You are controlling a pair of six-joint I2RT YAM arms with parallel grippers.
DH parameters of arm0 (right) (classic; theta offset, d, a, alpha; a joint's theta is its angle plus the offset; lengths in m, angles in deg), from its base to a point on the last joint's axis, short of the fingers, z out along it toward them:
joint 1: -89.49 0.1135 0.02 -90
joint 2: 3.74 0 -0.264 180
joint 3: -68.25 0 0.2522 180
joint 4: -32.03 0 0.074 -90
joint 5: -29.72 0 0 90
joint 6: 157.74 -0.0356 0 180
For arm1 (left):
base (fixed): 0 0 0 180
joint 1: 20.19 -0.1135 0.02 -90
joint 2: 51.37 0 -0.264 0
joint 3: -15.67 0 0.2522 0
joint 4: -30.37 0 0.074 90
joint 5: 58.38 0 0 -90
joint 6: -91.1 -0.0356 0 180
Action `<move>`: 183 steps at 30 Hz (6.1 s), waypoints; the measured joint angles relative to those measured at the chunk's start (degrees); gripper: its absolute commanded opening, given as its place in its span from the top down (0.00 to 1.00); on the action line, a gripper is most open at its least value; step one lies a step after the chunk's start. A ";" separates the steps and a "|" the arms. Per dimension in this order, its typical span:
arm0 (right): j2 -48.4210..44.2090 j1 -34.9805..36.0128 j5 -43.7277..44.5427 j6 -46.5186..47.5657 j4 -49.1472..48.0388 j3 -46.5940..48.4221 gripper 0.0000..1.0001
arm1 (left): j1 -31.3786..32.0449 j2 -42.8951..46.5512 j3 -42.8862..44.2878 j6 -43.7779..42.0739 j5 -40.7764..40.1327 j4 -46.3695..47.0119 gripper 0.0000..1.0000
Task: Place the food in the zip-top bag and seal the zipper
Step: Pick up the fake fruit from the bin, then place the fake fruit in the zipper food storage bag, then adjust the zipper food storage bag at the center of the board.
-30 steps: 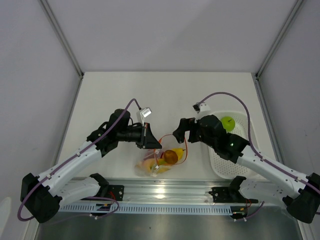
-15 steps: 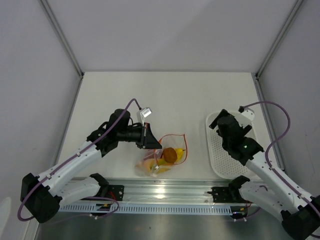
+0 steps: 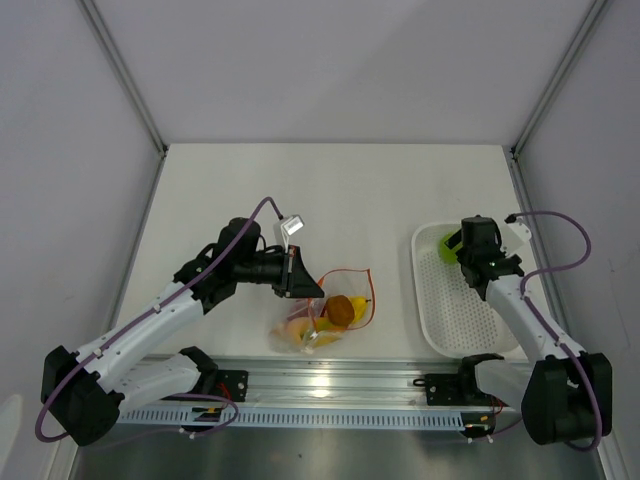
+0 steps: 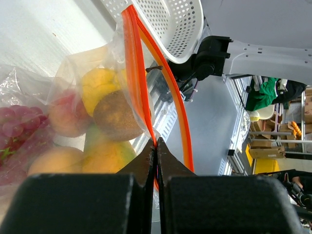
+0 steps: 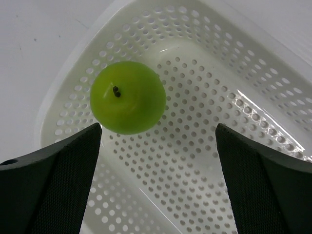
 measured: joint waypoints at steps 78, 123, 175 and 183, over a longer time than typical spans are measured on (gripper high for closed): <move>-12.79 4.46 -59.69 18.16 -15.85 -4.57 0.95 | 0.00 -0.26 -1.14 1.57 0.13 0.94 0.99; -8.94 39.54 -62.01 27.43 -19.82 -0.57 0.01 | 0.63 0.46 1.49 12.17 3.50 6.03 0.99; -9.90 35.17 -38.51 22.08 2.91 3.06 0.71 | 0.70 0.79 0.76 12.61 4.55 7.28 0.99; -10.21 35.17 -38.75 21.53 2.49 2.84 1.00 | 0.70 1.29 0.61 12.46 4.50 7.19 1.00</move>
